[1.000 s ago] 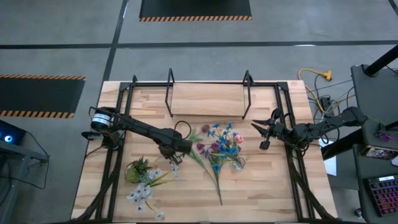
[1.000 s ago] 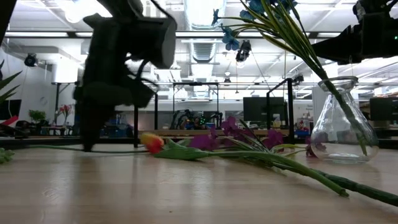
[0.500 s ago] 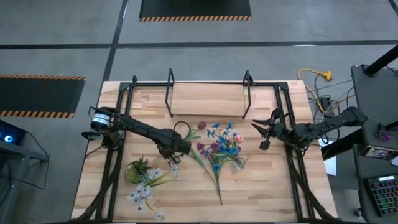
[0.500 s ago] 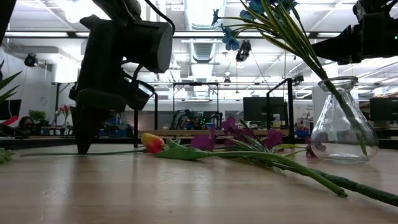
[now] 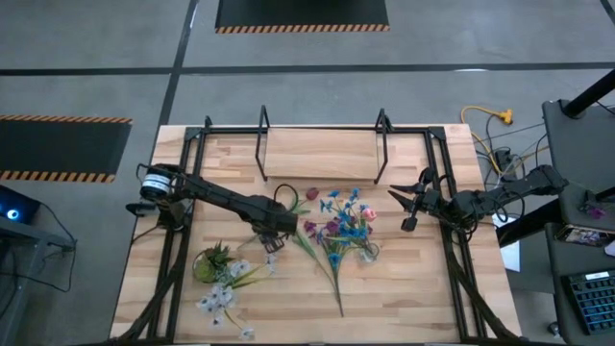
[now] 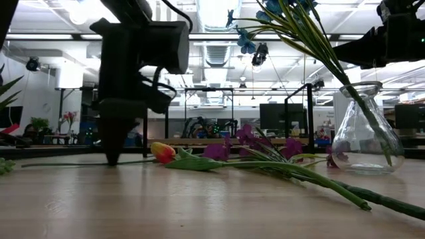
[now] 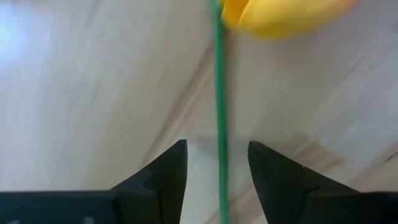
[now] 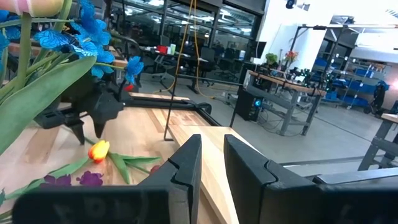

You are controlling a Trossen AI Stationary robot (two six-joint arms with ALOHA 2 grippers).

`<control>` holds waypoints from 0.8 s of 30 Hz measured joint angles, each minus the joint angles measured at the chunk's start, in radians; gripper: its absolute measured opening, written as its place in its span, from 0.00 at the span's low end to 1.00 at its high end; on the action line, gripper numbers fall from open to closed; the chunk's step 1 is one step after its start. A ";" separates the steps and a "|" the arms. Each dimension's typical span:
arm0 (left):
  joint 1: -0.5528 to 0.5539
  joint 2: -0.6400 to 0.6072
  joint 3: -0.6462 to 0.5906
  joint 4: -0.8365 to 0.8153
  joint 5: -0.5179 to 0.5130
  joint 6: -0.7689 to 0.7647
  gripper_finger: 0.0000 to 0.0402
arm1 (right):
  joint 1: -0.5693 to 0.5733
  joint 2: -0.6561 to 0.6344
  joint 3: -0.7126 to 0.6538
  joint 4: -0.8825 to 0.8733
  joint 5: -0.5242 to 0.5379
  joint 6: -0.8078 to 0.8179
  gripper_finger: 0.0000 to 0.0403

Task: Pick and place flowers into a vace then onto a shelf
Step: Put the red flower into the right transparent vase

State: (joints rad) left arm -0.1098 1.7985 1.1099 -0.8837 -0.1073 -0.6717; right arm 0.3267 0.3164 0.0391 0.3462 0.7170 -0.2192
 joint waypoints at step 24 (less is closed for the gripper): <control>0.091 0.004 -0.056 0.196 0.072 0.138 0.17 | 0.000 0.000 0.000 -0.002 0.000 -0.001 0.15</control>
State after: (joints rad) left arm -0.0193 1.8028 1.0535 -0.6881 -0.0357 -0.5341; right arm 0.3271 0.3168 0.0391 0.3439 0.7170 -0.2203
